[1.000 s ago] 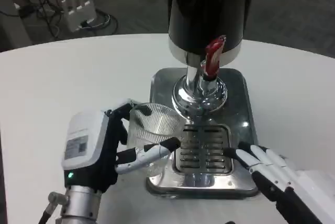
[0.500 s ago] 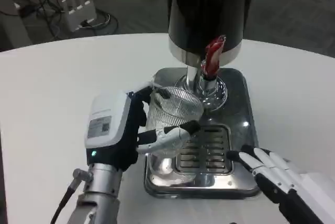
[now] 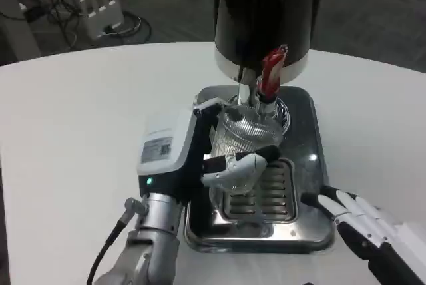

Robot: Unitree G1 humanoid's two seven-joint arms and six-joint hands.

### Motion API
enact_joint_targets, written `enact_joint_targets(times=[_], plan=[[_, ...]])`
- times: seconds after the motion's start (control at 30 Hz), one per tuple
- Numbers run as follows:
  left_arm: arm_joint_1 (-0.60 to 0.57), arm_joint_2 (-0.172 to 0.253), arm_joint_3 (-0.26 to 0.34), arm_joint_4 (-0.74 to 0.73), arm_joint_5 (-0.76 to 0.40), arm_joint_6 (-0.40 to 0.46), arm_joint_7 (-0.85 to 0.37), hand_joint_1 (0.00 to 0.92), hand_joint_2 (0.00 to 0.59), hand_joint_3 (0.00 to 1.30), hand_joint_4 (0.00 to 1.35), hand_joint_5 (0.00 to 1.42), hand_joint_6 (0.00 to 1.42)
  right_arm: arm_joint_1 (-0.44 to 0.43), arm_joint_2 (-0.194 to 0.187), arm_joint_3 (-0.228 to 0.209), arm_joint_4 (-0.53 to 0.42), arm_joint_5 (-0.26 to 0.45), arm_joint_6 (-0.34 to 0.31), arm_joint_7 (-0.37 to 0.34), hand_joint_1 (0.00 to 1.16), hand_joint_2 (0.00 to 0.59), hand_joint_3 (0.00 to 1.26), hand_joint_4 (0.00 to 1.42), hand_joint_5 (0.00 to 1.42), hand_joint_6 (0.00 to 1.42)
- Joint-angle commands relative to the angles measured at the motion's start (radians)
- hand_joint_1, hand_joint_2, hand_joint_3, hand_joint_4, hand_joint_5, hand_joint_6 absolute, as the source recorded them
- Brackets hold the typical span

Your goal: Grasp the cup under the faucet to collect the drink, then remove the cup.

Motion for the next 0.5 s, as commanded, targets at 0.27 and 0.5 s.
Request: enact_joint_targets(times=[0.27,0.5], plan=[[-0.066,-0.028,-0.025,0.076,-0.021,0.016,0.019,0.163,0.213,0.85,0.95,0.95,0.88,0.018,0.005,-0.006,0.01,0.012,-0.011,-0.022,0.47,0.416,0.09,0.01,0.0,0.0],[-0.037,-0.016,-0.038,0.067,-0.035,0.008,-0.016,0.164,0.215,0.74,0.69,0.7,0.66,0.017,0.005,-0.007,0.012,0.02,-0.01,-0.028,0.47,0.418,0.09,0.01,0.0,0.0]])
